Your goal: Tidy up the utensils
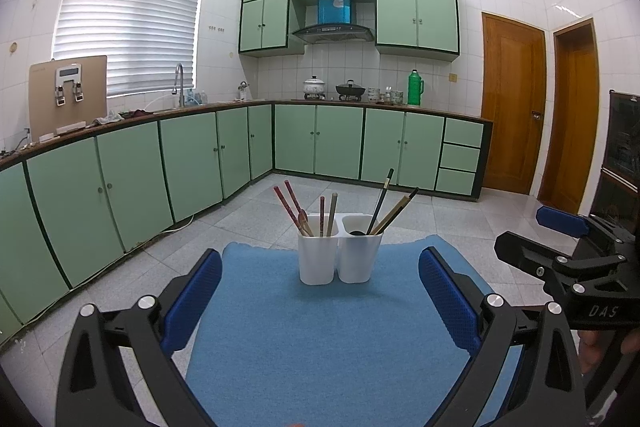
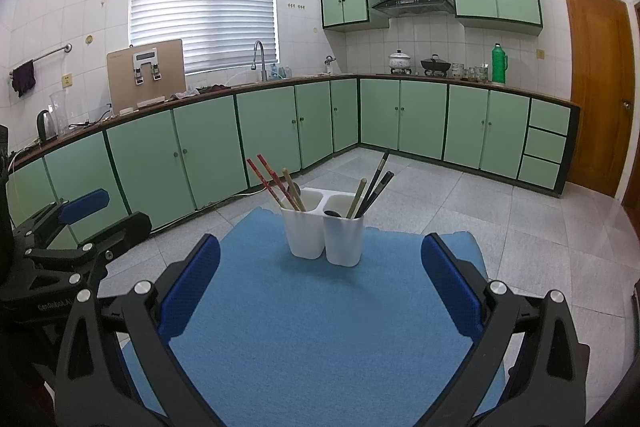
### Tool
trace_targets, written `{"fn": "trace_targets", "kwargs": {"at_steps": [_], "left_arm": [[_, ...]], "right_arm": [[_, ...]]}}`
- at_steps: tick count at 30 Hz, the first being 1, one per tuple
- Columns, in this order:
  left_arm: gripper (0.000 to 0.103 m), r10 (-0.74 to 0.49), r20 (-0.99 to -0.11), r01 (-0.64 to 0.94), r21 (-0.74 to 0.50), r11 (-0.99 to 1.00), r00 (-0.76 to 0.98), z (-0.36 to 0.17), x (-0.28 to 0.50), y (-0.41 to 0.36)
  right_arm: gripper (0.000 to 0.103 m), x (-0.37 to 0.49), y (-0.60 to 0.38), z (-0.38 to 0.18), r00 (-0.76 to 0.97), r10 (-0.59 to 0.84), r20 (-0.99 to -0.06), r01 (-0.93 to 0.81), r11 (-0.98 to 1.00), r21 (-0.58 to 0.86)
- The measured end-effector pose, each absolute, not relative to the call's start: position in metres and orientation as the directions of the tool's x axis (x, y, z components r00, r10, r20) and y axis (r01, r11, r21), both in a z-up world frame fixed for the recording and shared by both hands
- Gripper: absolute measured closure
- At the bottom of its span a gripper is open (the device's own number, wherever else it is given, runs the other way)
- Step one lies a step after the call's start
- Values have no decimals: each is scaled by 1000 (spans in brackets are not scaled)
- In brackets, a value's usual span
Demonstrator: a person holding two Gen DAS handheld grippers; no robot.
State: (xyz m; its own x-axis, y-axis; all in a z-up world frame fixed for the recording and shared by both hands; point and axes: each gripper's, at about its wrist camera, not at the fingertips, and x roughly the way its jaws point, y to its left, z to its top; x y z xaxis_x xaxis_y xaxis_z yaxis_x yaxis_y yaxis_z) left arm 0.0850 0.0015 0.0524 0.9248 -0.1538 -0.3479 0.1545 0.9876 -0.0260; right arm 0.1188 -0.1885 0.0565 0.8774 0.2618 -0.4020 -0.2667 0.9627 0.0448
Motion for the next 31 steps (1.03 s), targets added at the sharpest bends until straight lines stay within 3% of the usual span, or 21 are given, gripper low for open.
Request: {"fn": "trace_targets", "kwargs": {"at_steps": [31], "left_arm": [[6, -157, -358, 156, -33, 987, 920, 51, 90, 3]], "right_arm": [[5, 123, -194, 45, 874, 255, -413, -258, 965, 50]]}}
